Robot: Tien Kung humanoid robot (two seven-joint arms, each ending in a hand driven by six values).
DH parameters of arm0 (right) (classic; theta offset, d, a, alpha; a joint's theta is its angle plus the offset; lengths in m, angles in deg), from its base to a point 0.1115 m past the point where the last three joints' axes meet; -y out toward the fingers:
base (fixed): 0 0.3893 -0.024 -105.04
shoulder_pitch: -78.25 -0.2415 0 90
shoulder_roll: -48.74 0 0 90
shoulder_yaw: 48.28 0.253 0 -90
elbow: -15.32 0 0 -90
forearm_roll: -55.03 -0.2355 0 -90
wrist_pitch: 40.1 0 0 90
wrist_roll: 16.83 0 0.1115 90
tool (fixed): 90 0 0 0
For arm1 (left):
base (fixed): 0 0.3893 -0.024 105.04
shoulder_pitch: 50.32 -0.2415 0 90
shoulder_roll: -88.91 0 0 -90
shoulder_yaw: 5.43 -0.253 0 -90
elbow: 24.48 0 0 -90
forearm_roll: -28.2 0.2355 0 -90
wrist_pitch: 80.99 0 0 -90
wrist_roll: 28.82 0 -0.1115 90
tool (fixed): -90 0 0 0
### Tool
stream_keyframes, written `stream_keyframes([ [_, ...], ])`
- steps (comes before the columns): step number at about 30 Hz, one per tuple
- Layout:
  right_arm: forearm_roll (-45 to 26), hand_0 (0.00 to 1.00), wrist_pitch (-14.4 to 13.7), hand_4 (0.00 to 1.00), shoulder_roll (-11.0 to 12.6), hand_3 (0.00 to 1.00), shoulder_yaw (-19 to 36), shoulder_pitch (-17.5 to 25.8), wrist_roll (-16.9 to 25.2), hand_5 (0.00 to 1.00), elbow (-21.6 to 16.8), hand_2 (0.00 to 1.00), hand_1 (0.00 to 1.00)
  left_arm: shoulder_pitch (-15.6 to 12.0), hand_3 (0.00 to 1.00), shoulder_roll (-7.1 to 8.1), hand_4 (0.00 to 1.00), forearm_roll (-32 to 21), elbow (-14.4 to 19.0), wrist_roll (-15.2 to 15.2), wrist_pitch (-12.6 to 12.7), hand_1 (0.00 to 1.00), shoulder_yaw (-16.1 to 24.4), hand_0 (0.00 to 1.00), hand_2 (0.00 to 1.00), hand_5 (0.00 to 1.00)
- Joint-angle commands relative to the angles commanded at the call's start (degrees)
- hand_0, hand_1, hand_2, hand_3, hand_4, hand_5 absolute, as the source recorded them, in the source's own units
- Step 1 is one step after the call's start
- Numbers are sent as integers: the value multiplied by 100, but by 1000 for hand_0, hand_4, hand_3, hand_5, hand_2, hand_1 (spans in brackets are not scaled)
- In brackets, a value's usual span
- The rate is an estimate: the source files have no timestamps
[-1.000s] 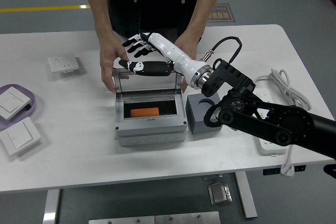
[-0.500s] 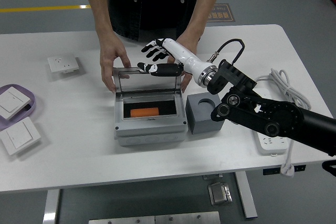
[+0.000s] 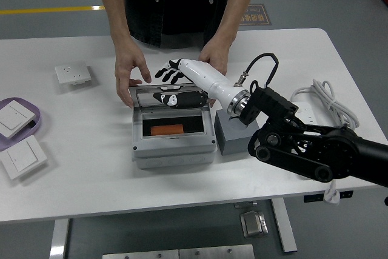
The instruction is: Pick up the cylinder from the cube,place it in the box,flap close box
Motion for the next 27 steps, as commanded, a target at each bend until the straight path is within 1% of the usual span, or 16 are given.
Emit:
stream_keyframes([
  [4,94,632,-11,715,34,668,48,108,-21,462,-166,625,570,-14,633,-5,720,-1,-1,5,6,618,2,643,522,332],
  [5,110,600,-14,711,43,666,69,133,-28,462,-199,621,565,-17,635,-5,719,-1,-1,7,9,617,0,640,524,318],
  [8,108,600,-20,711,76,666,117,230,-36,462,-277,621,565,-22,635,-8,719,-6,-3,11,14,617,-6,640,524,318],
  [10,44,600,-5,711,83,666,107,317,-36,462,-243,621,565,-23,635,-13,719,-12,-5,9,13,617,-3,640,524,318],
  [11,16,566,-2,706,86,662,102,359,-32,462,-224,619,550,-23,634,-14,720,-18,-4,12,16,617,-8,636,524,315],
  [17,-34,560,-6,701,113,660,172,640,-11,459,-209,620,548,-33,635,-22,719,-42,-2,20,27,617,-29,636,524,319],
  [19,16,560,-8,701,138,660,334,764,-18,459,-263,620,548,-37,635,-26,719,-27,-14,7,11,617,-8,636,524,319],
  [22,82,560,-32,701,227,660,673,1007,-23,459,-455,620,548,-40,635,-34,719,51,-56,-41,-38,617,93,636,524,319],
  [23,70,559,-59,688,290,660,838,1144,-4,443,-580,619,551,-47,634,-37,719,90,-79,-66,-63,616,143,634,524,318],
  [27,-28,559,-191,688,497,660,1455,1595,111,443,-987,619,551,-94,634,-41,719,157,-134,-127,-120,616,243,634,524,318],
])
